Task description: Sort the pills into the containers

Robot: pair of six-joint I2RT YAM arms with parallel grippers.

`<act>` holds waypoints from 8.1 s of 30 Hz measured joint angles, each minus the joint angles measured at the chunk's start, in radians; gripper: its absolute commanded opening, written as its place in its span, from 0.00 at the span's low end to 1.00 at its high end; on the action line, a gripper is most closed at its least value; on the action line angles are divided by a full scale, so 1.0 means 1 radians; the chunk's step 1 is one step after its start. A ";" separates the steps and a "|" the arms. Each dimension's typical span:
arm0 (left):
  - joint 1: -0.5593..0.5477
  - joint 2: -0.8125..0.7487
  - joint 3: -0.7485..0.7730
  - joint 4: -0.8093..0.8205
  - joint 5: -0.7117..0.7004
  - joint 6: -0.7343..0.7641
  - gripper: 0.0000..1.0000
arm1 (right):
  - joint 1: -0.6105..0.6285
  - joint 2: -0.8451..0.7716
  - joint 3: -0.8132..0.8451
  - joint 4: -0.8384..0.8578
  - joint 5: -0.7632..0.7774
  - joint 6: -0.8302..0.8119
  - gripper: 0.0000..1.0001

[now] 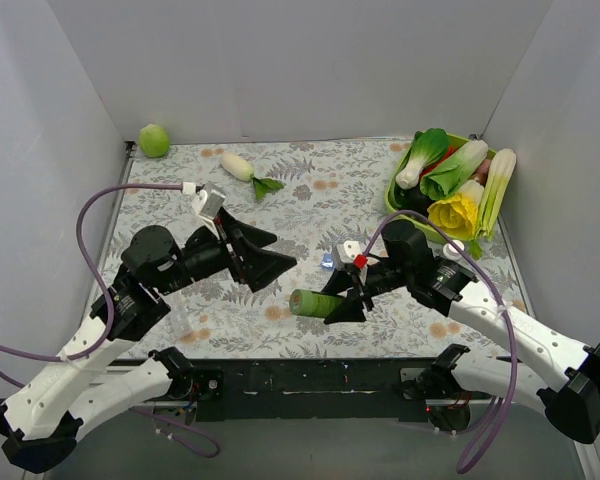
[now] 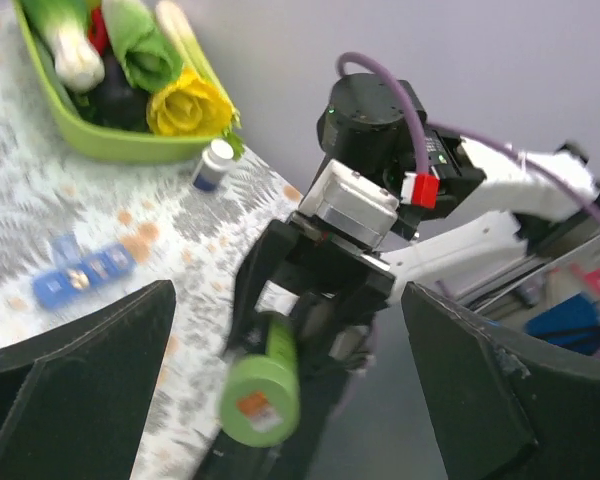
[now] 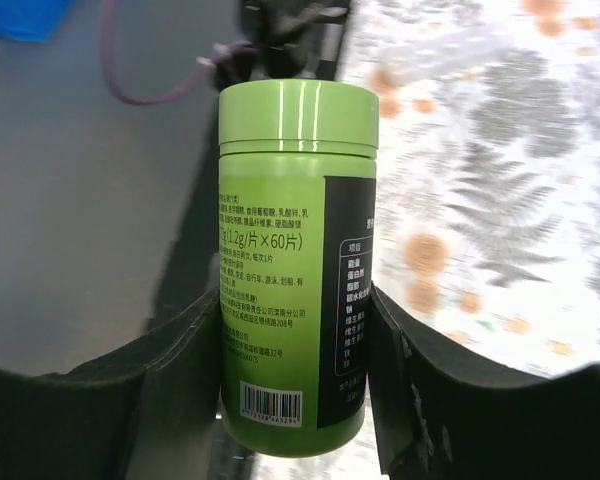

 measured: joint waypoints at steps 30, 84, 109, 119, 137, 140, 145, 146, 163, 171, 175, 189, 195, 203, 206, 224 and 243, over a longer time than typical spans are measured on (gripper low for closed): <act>0.003 0.309 -0.008 -0.293 -0.015 -0.708 0.21 | 0.000 -0.011 0.045 -0.053 0.425 -0.224 0.01; 0.003 0.061 -0.249 -0.060 0.288 -0.360 0.77 | -0.027 0.037 -0.037 0.149 -0.041 0.166 0.01; 0.410 0.222 -0.023 -0.633 -0.280 -0.293 0.00 | -0.218 0.058 0.015 -0.047 0.418 -0.090 0.97; 0.706 0.691 0.096 -0.660 -0.507 -0.065 0.00 | -0.311 0.065 0.015 -0.148 0.362 -0.239 0.96; 0.829 0.859 0.330 -0.662 -0.491 0.020 0.80 | -0.372 0.047 -0.094 -0.166 0.284 -0.517 0.96; 0.829 0.859 0.379 -0.668 -0.473 0.020 0.85 | -0.427 0.095 -0.093 -0.165 0.260 -0.583 0.95; 0.826 0.818 0.417 -0.652 -0.323 0.039 0.78 | -0.518 0.218 -0.084 -0.176 0.220 -0.747 0.94; 0.816 0.798 0.417 -0.646 -0.282 0.050 0.77 | -0.532 0.243 -0.077 -0.186 0.212 -0.782 0.94; 0.212 1.022 0.240 -0.216 0.003 -0.081 0.57 | -0.522 0.591 0.212 -0.336 0.177 -0.916 0.94; 0.221 1.183 0.359 -0.095 -0.044 -0.165 0.47 | -0.462 0.628 0.167 -0.239 0.308 -0.808 0.88; 0.221 1.255 0.401 -0.053 -0.032 -0.199 0.44 | -0.454 0.654 0.164 -0.187 0.365 -0.762 0.85; 0.221 1.419 0.501 0.036 0.111 -0.279 0.33 | -0.417 0.686 0.132 -0.108 0.412 -0.724 0.66; 0.221 1.431 0.501 0.091 0.208 -0.297 0.31 | -0.414 0.689 0.132 -0.105 0.403 -0.723 0.53; 0.218 1.431 0.480 0.182 0.311 -0.321 0.28 | -0.411 0.691 0.132 -0.105 0.398 -0.731 0.40; 0.214 1.431 0.476 0.198 0.337 -0.326 0.23 | -0.411 0.694 0.134 -0.105 0.395 -0.732 0.37; 0.205 1.430 0.391 0.237 0.464 -0.302 0.00 | -0.411 0.708 0.148 -0.111 0.390 -0.725 0.31; 0.159 1.406 0.382 0.117 0.435 -0.243 0.00 | -0.410 0.713 0.153 -0.107 0.401 -0.703 0.31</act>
